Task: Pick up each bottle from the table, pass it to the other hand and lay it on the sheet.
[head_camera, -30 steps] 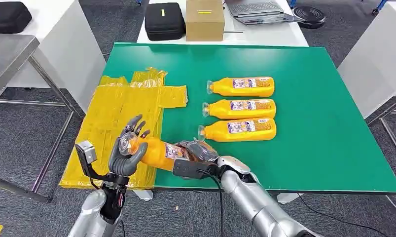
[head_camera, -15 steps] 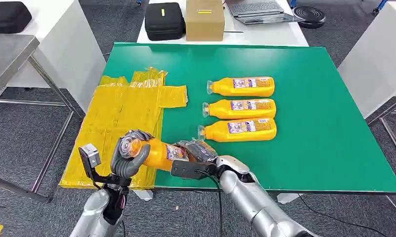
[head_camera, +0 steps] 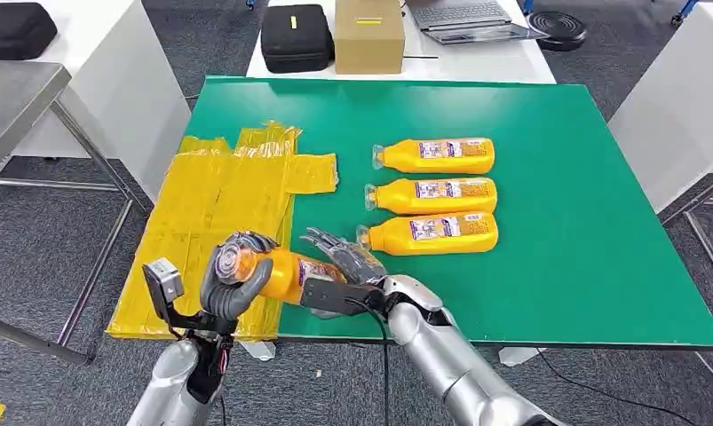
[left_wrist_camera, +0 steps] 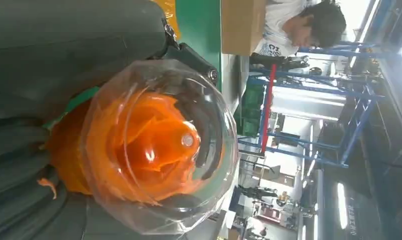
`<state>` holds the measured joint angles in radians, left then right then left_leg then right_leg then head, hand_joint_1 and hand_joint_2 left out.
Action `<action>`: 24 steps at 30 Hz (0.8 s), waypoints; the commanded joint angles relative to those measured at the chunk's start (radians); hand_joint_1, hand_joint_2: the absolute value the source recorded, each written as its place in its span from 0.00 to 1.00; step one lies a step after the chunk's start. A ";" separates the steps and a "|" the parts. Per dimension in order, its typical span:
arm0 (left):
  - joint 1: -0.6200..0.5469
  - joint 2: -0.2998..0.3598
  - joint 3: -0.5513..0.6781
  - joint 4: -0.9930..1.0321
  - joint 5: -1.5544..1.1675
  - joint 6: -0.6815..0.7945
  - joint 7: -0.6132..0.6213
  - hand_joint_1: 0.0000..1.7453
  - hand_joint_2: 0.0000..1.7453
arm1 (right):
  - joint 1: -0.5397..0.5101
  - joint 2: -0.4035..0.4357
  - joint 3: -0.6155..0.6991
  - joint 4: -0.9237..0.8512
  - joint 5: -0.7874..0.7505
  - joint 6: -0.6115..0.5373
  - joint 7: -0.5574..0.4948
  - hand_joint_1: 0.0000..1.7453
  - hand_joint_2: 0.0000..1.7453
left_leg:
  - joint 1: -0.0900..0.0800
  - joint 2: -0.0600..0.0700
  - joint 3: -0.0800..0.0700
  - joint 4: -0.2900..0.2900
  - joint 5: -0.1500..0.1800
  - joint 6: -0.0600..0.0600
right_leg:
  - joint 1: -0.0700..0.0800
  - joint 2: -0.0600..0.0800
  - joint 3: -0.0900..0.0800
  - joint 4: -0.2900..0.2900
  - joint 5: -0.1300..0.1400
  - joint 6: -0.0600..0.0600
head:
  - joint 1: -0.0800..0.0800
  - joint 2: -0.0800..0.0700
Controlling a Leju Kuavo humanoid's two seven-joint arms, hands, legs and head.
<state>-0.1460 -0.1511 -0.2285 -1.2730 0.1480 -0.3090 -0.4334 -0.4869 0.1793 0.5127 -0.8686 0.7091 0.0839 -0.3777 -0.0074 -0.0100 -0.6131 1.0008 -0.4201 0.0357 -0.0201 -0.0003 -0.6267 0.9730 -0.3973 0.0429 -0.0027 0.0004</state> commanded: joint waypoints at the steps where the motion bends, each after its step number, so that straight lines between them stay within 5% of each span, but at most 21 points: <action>1: -0.004 -0.001 0.028 -0.006 0.038 -0.004 0.010 1.00 1.00 | -0.021 0.010 -0.085 -0.126 -0.074 -0.033 -0.030 0.00 0.00 | 0.004 0.005 0.012 0.004 -0.008 -0.004 | 0.004 0.003 0.012 0.003 -0.007 -0.004 | 0.000 0.000; 4: -0.018 -0.004 0.039 -0.024 0.081 0.004 0.021 1.00 1.00 | -0.003 -0.003 -0.092 -0.168 -0.094 -0.017 -0.026 0.00 0.00 | 0.000 0.001 0.002 0.001 -0.002 -0.002 | 0.001 0.000 0.002 0.001 -0.002 -0.001 | 0.000 0.000; 24: -0.065 0.004 0.098 -0.084 -0.041 0.272 -0.045 1.00 1.00 | 0.064 -0.055 -0.098 -0.234 -0.182 0.021 -0.061 0.00 0.00 | 0.002 0.000 0.005 0.001 -0.003 -0.002 | 0.002 -0.001 0.006 0.000 -0.003 -0.002 | 0.000 0.000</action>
<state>-0.1702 -0.1614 -0.1686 -1.3619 0.1434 -0.0789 -0.4582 -0.4147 0.1556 0.4292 -1.0987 0.5367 0.0950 -0.4406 -0.0075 -0.0097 -0.6129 1.0009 -0.4200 0.0357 -0.0201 -0.0001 -0.6271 0.9729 -0.3973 0.0430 -0.0030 0.0004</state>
